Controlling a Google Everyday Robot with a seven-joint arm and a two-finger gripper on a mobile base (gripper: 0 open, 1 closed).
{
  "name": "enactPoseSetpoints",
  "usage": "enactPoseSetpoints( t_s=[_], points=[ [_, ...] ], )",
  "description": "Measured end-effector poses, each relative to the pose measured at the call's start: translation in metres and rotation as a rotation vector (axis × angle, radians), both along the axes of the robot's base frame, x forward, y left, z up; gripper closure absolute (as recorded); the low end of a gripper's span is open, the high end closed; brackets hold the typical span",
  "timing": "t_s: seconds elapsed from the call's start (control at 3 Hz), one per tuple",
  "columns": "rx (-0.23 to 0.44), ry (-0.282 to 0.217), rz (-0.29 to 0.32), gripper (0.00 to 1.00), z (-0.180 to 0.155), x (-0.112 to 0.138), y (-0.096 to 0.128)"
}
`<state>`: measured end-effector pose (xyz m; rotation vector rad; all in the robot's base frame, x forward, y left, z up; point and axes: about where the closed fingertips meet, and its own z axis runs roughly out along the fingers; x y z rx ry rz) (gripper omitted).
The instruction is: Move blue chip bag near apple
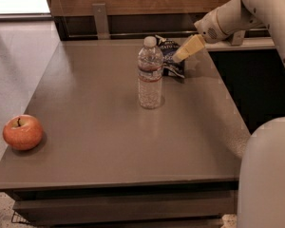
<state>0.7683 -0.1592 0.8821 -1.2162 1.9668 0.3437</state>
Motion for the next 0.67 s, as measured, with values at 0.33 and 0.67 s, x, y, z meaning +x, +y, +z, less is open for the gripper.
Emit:
enactPoseSetpoints(
  t_s=[0.33,0.67],
  points=[
    [0.036,0.008,-0.004,0.00,-0.013,0.011,0.002],
    [0.087,0.050,0.048,0.00,-0.033,0.016,0.017]
  ],
)
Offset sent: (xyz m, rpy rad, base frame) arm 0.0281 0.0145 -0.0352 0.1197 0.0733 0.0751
